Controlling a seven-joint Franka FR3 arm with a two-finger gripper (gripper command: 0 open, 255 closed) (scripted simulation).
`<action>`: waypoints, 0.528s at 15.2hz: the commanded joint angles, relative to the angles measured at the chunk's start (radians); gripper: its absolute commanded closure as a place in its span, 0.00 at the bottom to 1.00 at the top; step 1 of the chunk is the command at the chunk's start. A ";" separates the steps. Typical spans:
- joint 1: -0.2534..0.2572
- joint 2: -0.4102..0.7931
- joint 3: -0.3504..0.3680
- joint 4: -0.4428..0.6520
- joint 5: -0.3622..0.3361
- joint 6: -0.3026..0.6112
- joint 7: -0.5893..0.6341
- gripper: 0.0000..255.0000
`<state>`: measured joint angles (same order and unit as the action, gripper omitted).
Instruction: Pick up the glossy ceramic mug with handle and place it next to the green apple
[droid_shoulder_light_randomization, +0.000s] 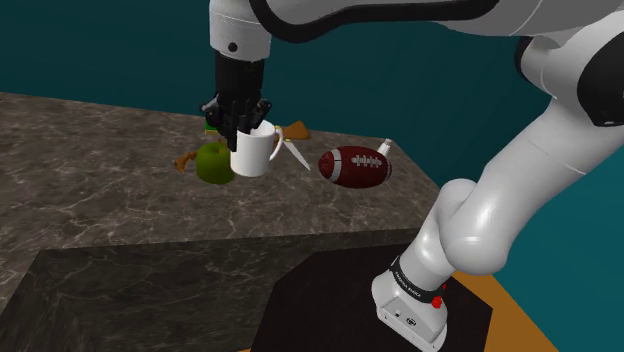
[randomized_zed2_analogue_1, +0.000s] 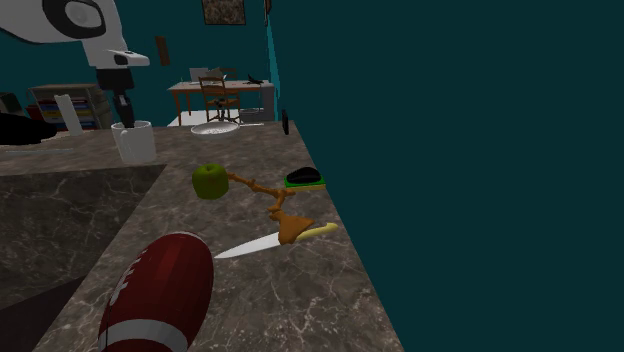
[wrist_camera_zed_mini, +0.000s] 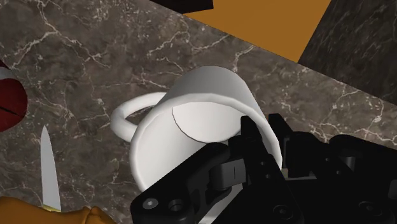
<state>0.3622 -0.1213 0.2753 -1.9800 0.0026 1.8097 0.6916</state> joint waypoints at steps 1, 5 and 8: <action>0.001 0.002 0.001 -0.024 0.000 0.026 0.003 1.00; 0.001 0.010 0.003 -0.068 -0.002 0.079 0.006 1.00; 0.002 0.019 0.004 -0.099 -0.005 0.119 0.009 1.00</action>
<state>0.3642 -0.1053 0.2792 -2.0691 -0.0011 1.9140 0.6995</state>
